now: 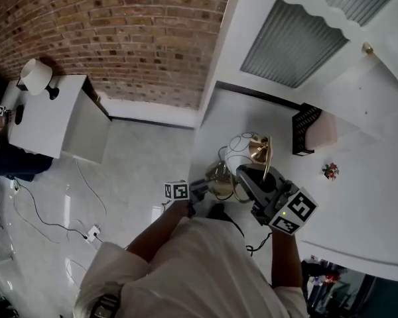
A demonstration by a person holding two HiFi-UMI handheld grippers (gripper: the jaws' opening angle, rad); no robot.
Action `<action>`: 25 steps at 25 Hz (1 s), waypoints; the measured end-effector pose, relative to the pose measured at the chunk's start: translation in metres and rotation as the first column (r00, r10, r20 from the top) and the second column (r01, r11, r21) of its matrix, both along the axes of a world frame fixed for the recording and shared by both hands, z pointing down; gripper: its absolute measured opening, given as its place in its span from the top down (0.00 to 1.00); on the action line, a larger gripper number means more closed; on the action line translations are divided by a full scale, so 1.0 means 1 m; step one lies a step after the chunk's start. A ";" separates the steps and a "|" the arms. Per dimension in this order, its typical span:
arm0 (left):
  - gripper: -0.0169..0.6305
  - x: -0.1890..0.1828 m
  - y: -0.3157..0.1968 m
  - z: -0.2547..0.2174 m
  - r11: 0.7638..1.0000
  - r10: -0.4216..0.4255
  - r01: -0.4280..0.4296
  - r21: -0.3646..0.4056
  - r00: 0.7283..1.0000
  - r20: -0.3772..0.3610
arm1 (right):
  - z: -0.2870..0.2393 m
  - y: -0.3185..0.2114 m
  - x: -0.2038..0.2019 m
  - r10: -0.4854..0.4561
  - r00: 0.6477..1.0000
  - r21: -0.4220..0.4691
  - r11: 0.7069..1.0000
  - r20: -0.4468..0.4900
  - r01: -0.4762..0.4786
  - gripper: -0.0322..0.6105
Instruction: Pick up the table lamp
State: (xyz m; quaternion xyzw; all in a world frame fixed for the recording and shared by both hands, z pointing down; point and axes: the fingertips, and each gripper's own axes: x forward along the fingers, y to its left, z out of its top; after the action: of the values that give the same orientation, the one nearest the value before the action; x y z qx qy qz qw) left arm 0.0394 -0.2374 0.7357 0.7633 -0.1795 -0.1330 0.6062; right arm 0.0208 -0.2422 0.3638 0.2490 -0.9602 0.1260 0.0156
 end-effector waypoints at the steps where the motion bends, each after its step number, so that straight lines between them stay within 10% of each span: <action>1: 0.72 0.002 0.004 0.000 1.000 0.008 -0.008 -0.005 1.000 -0.004 | 0.001 0.004 0.002 0.010 1.000 0.000 1.000 -0.009 -0.010 0.93; 25: 0.74 0.065 0.131 -0.009 0.999 -0.019 0.019 -0.030 1.000 0.004 | -0.008 0.161 0.085 0.020 0.999 0.063 0.998 -0.027 -0.018 0.93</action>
State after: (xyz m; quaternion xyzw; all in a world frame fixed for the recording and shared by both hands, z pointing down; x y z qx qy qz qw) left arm 0.1040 -0.1064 0.7265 0.7527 -0.1896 -0.1346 0.6159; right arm 0.1062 -0.0812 0.3556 0.2602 -0.9609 0.0924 0.0200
